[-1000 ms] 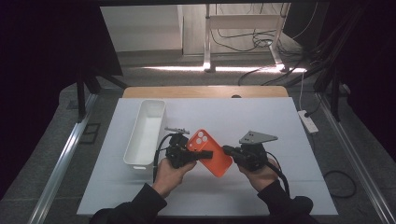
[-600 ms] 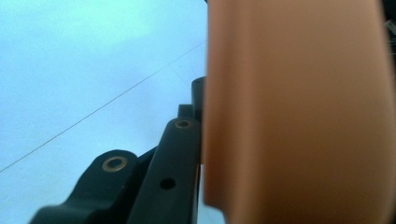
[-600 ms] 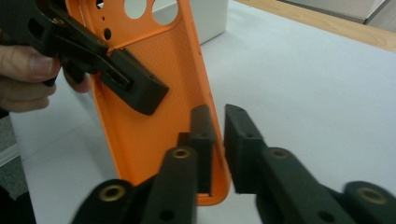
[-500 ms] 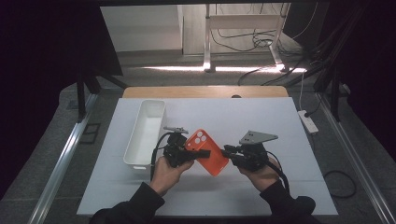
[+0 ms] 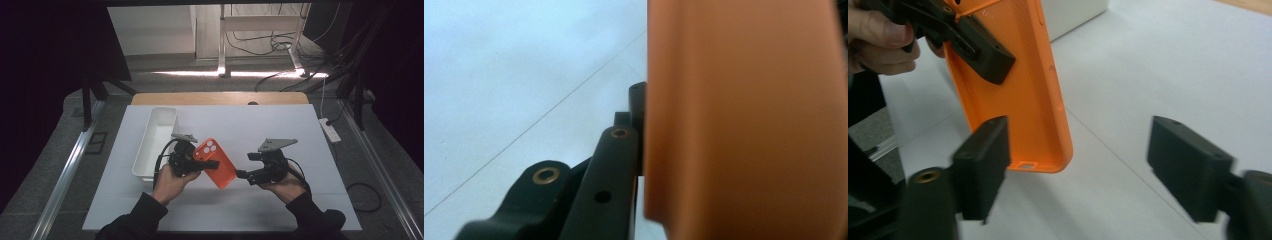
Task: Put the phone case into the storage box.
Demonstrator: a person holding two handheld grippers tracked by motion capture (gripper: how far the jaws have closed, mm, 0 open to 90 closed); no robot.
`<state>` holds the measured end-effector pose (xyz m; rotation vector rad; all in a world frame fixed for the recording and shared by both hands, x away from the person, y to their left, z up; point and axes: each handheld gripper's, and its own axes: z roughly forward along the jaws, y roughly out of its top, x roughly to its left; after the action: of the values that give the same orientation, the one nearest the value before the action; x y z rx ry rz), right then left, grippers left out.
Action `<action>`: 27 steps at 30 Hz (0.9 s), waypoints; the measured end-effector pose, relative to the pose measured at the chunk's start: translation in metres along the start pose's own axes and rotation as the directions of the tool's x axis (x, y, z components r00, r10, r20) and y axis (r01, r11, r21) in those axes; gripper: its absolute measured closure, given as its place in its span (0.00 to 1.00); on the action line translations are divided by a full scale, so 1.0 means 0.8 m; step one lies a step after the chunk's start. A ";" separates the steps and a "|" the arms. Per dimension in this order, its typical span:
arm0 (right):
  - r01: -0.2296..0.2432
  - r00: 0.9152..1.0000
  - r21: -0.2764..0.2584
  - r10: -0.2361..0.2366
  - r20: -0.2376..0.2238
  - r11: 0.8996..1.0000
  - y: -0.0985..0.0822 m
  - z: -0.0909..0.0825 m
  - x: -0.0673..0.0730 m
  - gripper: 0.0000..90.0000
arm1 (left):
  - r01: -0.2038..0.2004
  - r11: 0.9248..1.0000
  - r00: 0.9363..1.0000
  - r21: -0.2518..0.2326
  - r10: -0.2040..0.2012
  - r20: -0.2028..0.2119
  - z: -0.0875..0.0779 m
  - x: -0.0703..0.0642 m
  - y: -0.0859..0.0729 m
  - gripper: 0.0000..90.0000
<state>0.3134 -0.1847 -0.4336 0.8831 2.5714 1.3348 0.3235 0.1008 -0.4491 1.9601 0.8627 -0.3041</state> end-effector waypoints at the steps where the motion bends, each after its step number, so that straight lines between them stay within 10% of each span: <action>1: 0.002 1.000 0.000 -0.002 -0.002 1.000 0.000 0.001 0.000 0.12 | -0.011 1.000 1.000 0.007 0.011 -0.005 -0.002 0.000 0.000 0.96; 12: -0.046 0.998 0.047 0.047 -0.033 0.998 0.003 0.001 0.002 0.00 | -0.057 0.998 0.998 0.033 0.057 0.004 -0.008 -0.001 0.001 0.96; 27: 0.023 0.991 0.127 -0.006 -0.134 0.992 0.004 0.021 0.019 0.03 | -0.117 0.992 0.992 0.052 0.114 0.062 -0.006 -0.016 0.005 0.96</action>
<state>0.3083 -0.1633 -0.4393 0.8186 2.7872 1.2772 0.3165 0.0982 -0.4374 2.0332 0.7068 -0.3192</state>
